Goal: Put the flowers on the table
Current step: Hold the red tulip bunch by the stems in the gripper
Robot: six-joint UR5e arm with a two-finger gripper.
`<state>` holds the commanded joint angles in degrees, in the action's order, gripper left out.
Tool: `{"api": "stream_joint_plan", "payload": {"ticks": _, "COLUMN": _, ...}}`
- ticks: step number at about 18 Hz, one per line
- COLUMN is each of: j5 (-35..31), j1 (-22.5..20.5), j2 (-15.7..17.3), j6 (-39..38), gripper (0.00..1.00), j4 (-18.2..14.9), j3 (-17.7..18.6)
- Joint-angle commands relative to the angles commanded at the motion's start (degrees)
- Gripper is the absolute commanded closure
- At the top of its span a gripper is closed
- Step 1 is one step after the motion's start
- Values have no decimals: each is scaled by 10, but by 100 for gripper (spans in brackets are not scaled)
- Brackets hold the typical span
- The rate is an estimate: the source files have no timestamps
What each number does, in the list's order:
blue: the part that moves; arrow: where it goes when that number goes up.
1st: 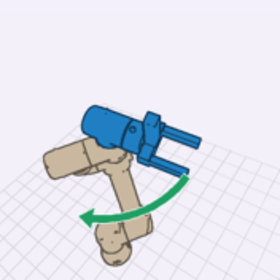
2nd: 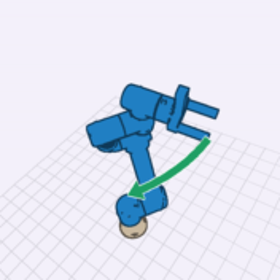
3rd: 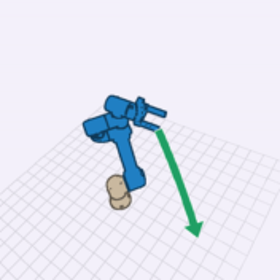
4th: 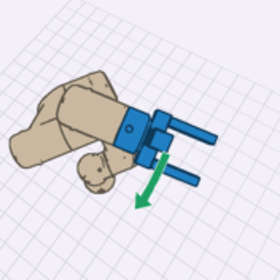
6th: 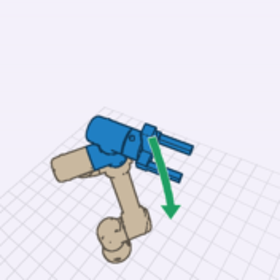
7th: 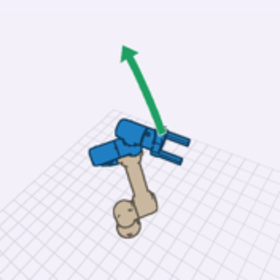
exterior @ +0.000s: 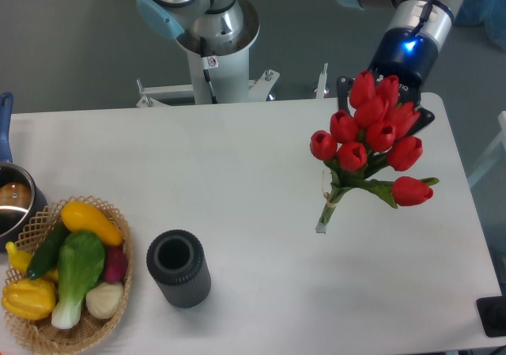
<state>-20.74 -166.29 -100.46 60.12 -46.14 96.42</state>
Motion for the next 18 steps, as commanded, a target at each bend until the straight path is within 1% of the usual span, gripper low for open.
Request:
{"api": "stream_joint_plan", "payload": {"ticks": 3, "j5": 0, "j1": -1, "j2": 10, "j6": -1, "gripper": 67, "j4": 0, "j3": 7}}
{"api": "stream_joint_plan", "payload": {"ticks": 10, "j5": -6, "j1": -3, "j2": 13, "j6": -5, "gripper": 67, "j4": -1, "j3": 4}}
{"api": "stream_joint_plan", "payload": {"ticks": 15, "j5": -69, "j1": 3, "j2": 13, "j6": -6, "gripper": 67, "j4": -2, "j3": -10}}
{"api": "stream_joint_plan", "payload": {"ticks": 18, "j5": -118, "j1": 17, "j2": 11, "j6": -7, "gripper": 67, "j4": -4, "j3": -18}}
